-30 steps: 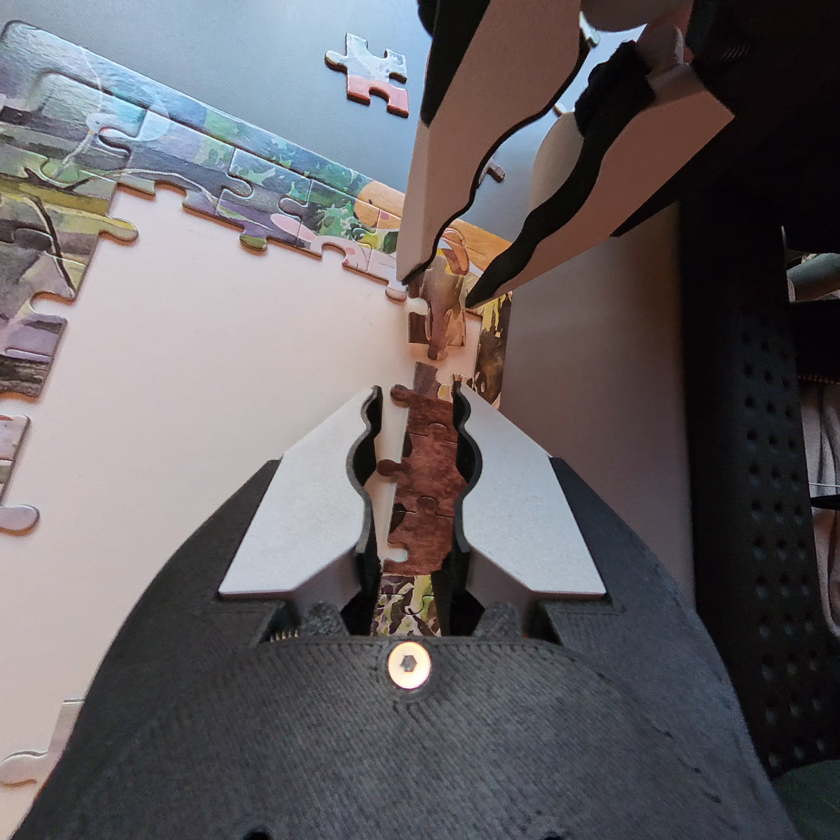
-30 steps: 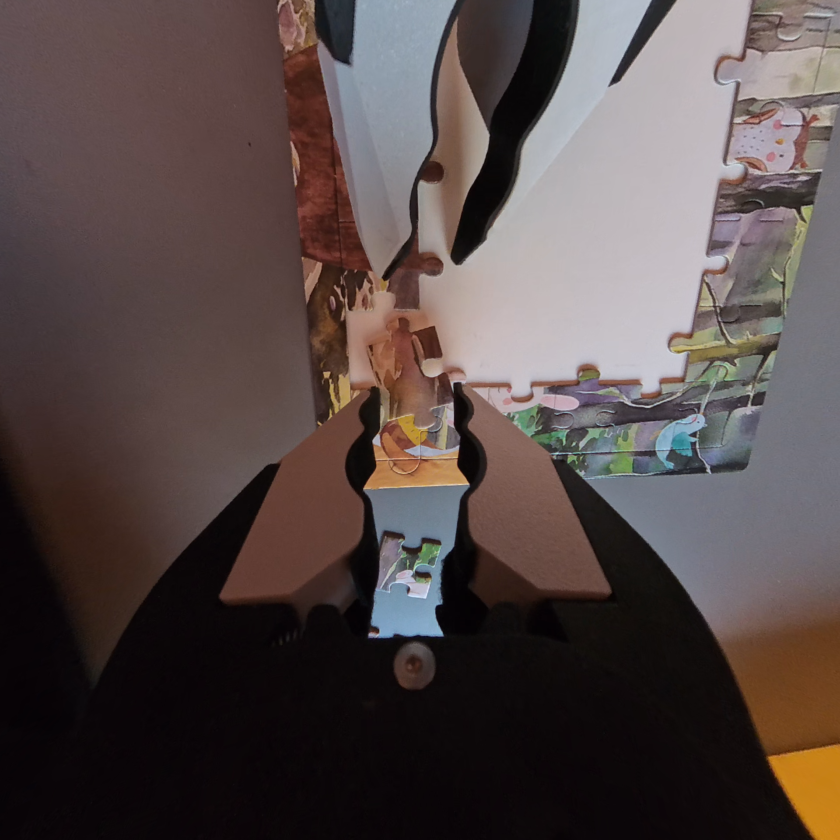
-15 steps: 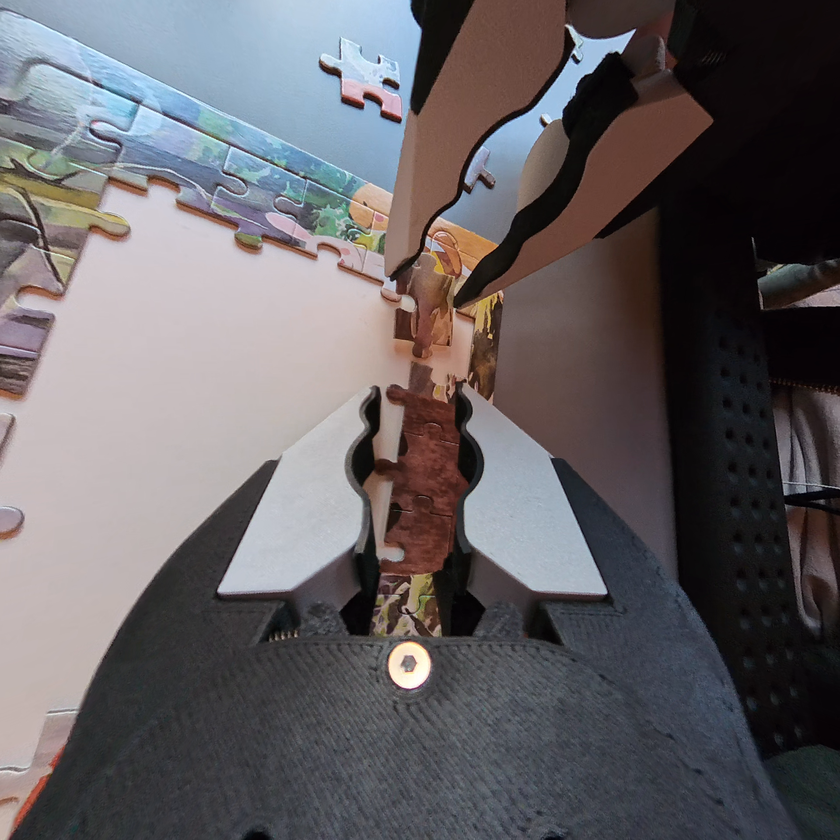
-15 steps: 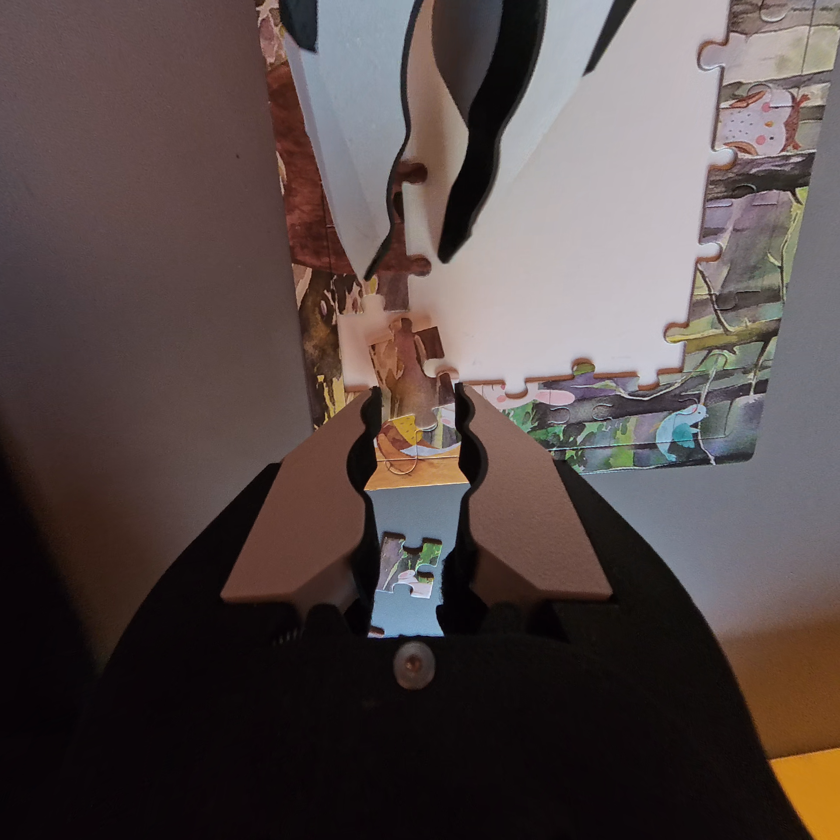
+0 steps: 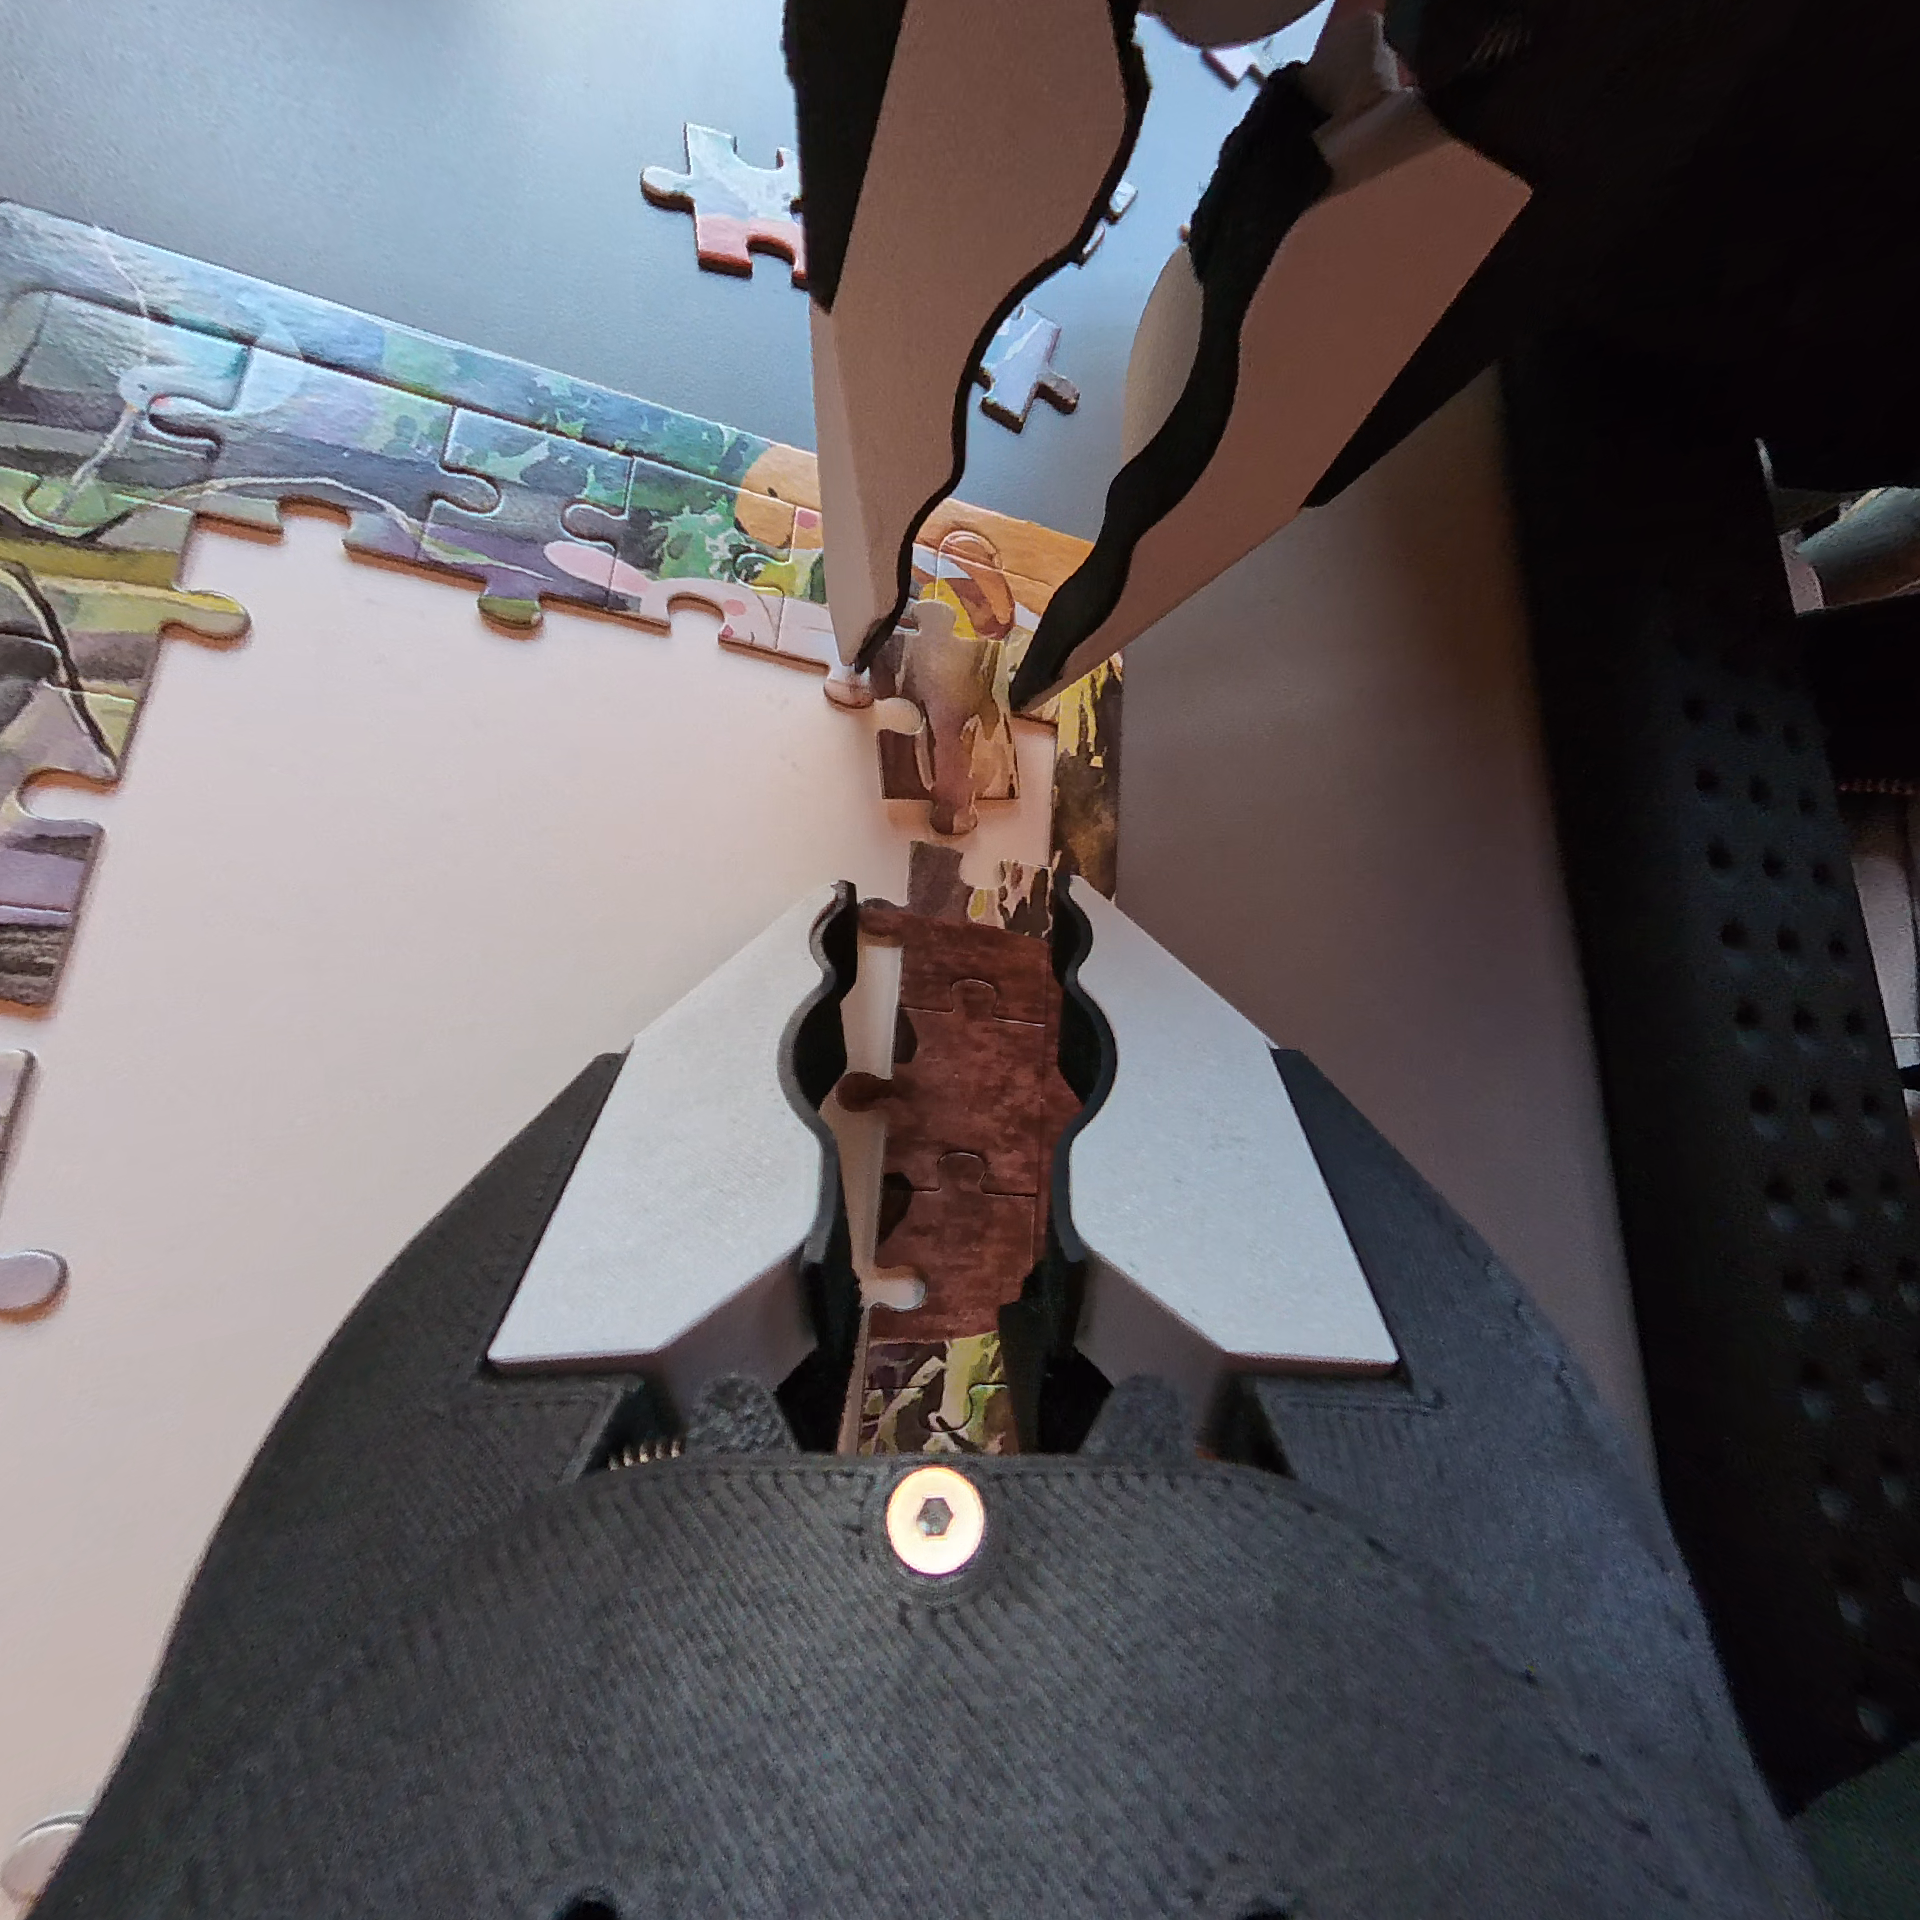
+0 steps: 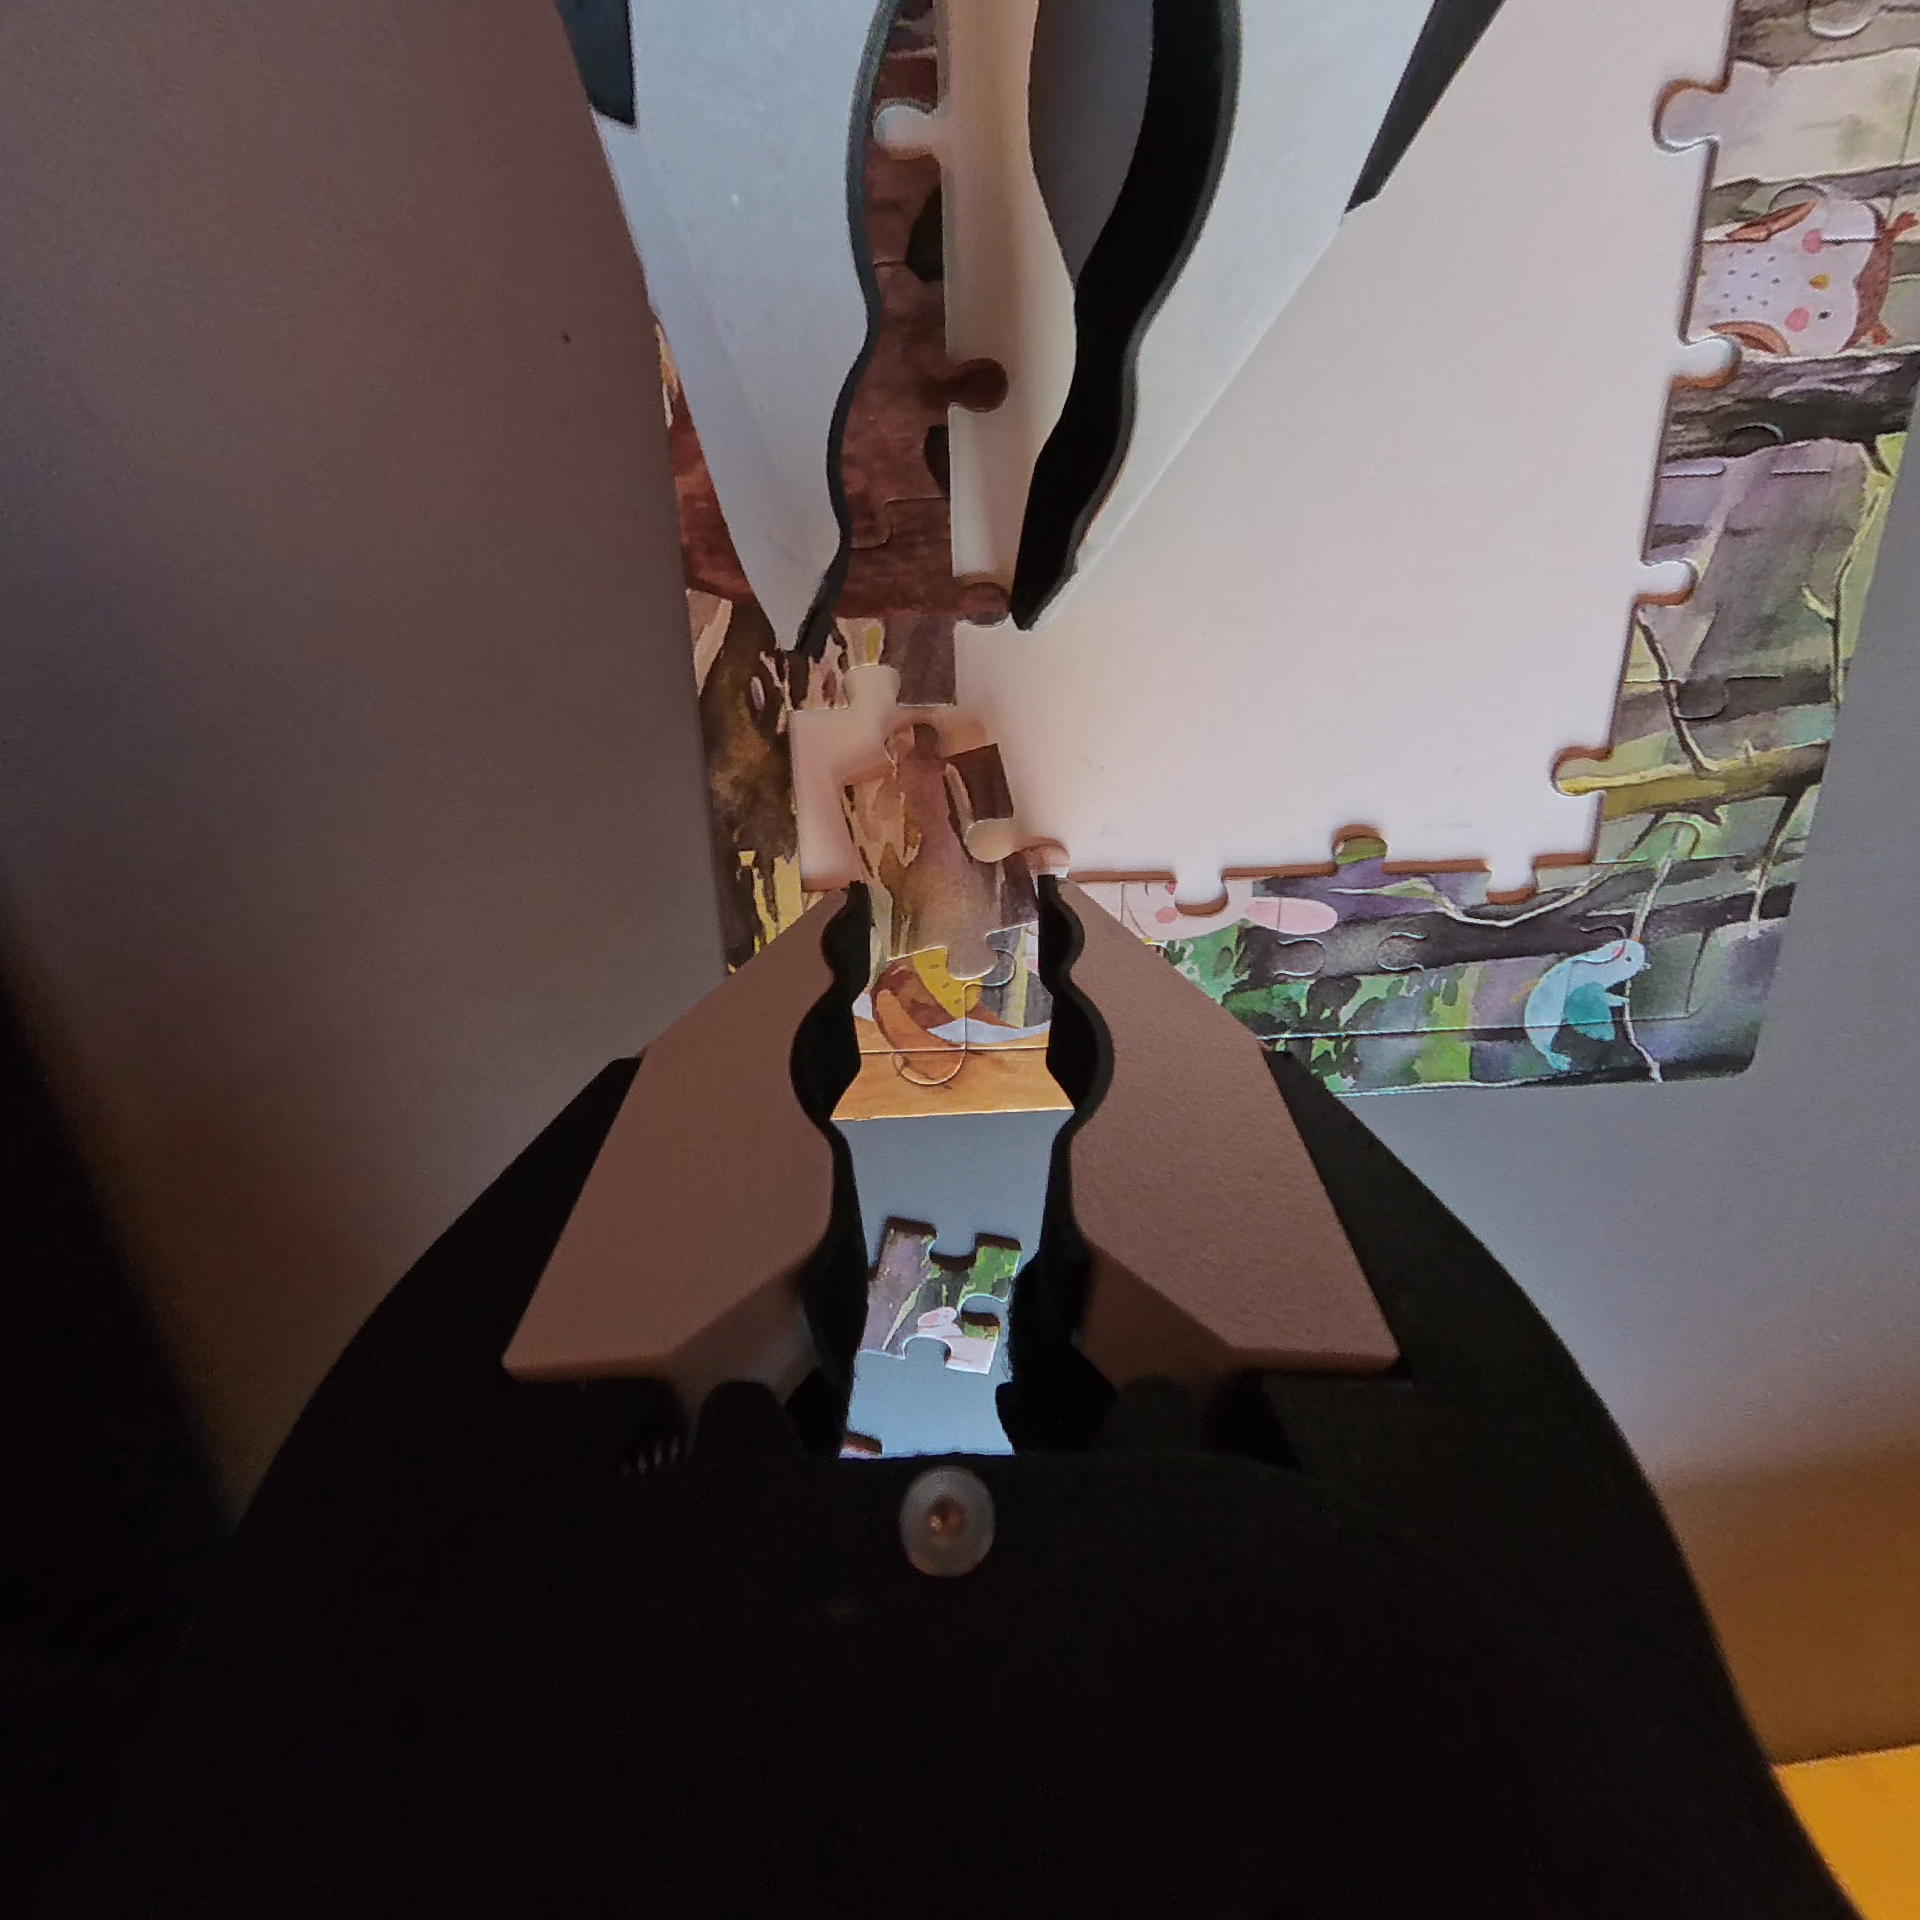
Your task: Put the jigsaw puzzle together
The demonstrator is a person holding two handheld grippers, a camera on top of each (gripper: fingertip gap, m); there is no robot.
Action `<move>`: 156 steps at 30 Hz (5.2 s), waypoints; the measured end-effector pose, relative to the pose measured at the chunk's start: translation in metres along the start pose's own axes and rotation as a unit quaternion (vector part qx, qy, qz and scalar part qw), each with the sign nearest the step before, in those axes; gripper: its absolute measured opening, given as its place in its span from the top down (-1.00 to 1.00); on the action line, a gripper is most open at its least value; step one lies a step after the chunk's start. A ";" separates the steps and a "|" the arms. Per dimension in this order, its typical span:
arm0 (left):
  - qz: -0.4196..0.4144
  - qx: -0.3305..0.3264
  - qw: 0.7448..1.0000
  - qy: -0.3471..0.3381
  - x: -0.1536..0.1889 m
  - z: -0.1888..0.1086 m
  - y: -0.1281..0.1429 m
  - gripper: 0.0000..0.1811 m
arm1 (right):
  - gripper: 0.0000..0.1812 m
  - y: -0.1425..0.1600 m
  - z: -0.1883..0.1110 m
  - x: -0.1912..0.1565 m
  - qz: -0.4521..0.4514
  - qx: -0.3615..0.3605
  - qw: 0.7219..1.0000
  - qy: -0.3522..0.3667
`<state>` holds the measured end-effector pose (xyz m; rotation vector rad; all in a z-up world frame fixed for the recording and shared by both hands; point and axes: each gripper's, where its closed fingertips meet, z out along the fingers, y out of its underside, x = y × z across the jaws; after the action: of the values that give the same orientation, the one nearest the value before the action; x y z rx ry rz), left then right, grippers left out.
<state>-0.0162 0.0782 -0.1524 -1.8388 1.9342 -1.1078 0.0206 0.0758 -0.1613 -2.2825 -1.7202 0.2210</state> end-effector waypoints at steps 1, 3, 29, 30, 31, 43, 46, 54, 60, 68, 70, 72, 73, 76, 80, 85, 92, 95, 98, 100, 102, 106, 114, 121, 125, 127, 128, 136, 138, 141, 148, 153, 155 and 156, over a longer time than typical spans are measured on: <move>-0.001 0.000 1.000 0.001 0.000 0.000 0.000 0.62 | 0.65 0.000 0.001 0.000 0.000 -0.001 1.000 -0.001; -0.004 0.003 1.000 0.004 0.000 -0.001 0.000 0.63 | 0.65 0.000 0.001 0.000 0.002 0.000 1.000 -0.002; -0.012 -0.016 0.999 0.033 0.007 -0.002 0.005 0.70 | 0.65 -0.008 0.002 -0.014 0.042 -0.028 0.998 -0.029; -0.011 -0.016 0.999 0.028 0.006 -0.002 0.004 0.70 | 0.65 -0.008 0.002 -0.014 0.041 -0.030 0.998 -0.028; -0.011 -0.013 1.000 0.020 0.003 -0.004 0.003 0.70 | 0.65 -0.008 0.002 -0.014 0.040 -0.031 0.998 -0.027; -0.029 -0.005 0.999 0.026 0.000 -0.005 0.004 0.66 | 0.65 -0.007 0.002 -0.012 0.036 -0.033 0.998 -0.029; -0.030 -0.006 0.999 0.029 0.000 -0.005 0.003 0.66 | 0.65 -0.007 0.002 -0.012 0.037 -0.031 0.998 -0.030; -0.027 0.001 0.999 0.033 0.002 -0.010 0.000 0.65 | 0.65 -0.007 0.001 -0.010 0.042 -0.027 0.998 -0.032; -0.027 -0.006 0.999 0.035 0.003 -0.009 0.003 0.64 | 0.65 -0.009 0.002 -0.011 0.038 -0.032 0.998 -0.030; -0.027 -0.010 0.999 0.039 0.005 -0.010 0.004 0.65 | 0.65 -0.010 0.002 -0.012 0.042 -0.040 0.998 -0.032; -0.027 -0.009 0.999 0.043 0.007 -0.011 0.004 0.64 | 0.65 -0.009 0.002 -0.011 0.044 -0.040 0.998 -0.034; -0.027 -0.008 0.999 0.044 0.008 -0.011 0.003 0.64 | 0.65 -0.009 0.001 -0.011 0.044 -0.039 0.998 -0.034; -0.026 -0.008 0.999 0.043 0.008 -0.011 0.003 0.64 | 0.65 -0.010 0.002 -0.011 0.044 -0.038 0.998 -0.033; -0.027 -0.011 0.999 0.044 0.008 -0.011 0.004 0.64 | 0.65 -0.010 0.002 -0.010 0.044 -0.035 0.998 -0.032; -0.025 -0.014 0.999 0.044 0.010 -0.011 0.005 0.64 | 0.65 -0.011 0.002 -0.012 0.043 -0.038 0.998 -0.033; -0.026 -0.019 0.998 0.048 0.012 -0.010 0.006 0.65 | 0.65 -0.015 0.003 -0.020 0.057 -0.044 0.996 -0.059; -0.028 -0.026 0.998 0.051 0.013 -0.009 0.009 0.65 | 0.65 -0.022 0.005 -0.023 0.072 -0.033 0.994 -0.071; -0.030 -0.029 0.998 0.050 0.013 -0.008 0.010 0.65 | 0.65 -0.023 0.005 -0.024 0.075 -0.033 0.994 -0.072; -0.032 -0.029 0.998 0.049 0.013 -0.008 0.010 0.66 | 0.65 -0.024 0.005 -0.026 0.078 -0.032 0.994 -0.070; -0.033 -0.028 0.998 0.046 0.012 -0.009 0.010 0.65 | 0.65 -0.025 0.005 -0.027 0.078 -0.030 0.994 -0.072; -0.035 -0.025 0.998 0.037 0.009 -0.010 0.009 0.62 | 0.63 -0.026 0.005 -0.028 0.076 -0.027 0.994 -0.078; -0.032 -0.007 0.999 0.009 0.006 -0.019 -0.003 0.57 | 0.51 -0.027 -0.001 -0.030 0.066 -0.010 0.993 -0.097; 0.015 -0.055 0.992 -0.115 0.015 -0.043 -0.016 0.42 | 0.67 -0.025 -0.033 -0.018 0.015 0.045 0.998 -0.048; 0.046 -0.110 0.974 -0.195 0.030 -0.042 0.013 0.38 | 0.98 0.006 -0.013 -0.017 0.098 0.051 0.994 0.014; 0.089 -0.081 0.965 -0.235 0.033 -0.031 0.028 0.41 | 1.00 0.000 -0.006 -0.020 0.109 0.093 0.989 0.025; 0.101 -0.064 0.960 -0.252 0.028 -0.029 0.033 0.41 | 1.00 -0.007 -0.007 -0.023 0.094 0.116 0.988 0.026; 0.102 -0.057 0.961 -0.252 0.026 -0.027 0.036 0.42 | 1.00 -0.011 -0.008 -0.022 0.081 0.128 0.988 0.032; 0.102 -0.009 0.977 -0.185 0.038 -0.011 0.032 0.39 | 0.90 -0.019 -0.013 -0.024 0.037 0.180 0.982 0.032; 0.100 0.005 0.979 -0.180 0.041 -0.009 0.027 0.39 | 0.87 -0.016 -0.014 -0.022 0.046 0.188 0.981 0.022; 0.100 0.001 0.977 -0.187 0.037 -0.007 0.030 0.40 | 0.87 -0.013 -0.012 -0.020 0.045 0.193 0.980 0.022; 0.089 0.013 0.979 -0.182 0.034 -0.006 0.030 0.46 | 0.91 -0.008 -0.002 -0.023 0.041 0.174 0.984 0.009; 0.088 0.016 0.979 -0.184 0.033 -0.008 0.030 0.48 | 0.93 -0.010 -0.001 -0.026 0.048 0.181 0.982 -0.005; 0.088 0.017 0.979 -0.185 0.033 -0.007 0.030 0.49 | 0.94 -0.011 0.000 -0.027 0.050 0.182 0.982 -0.010; 0.088 0.017 0.979 -0.185 0.032 -0.008 0.030 0.50 | 0.95 -0.012 0.000 -0.028 0.051 0.185 0.981 -0.014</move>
<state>-0.0488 0.0479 -0.1569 -1.6739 1.8017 -0.6821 0.0018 0.0521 -0.1587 -2.0984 -1.4322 0.5478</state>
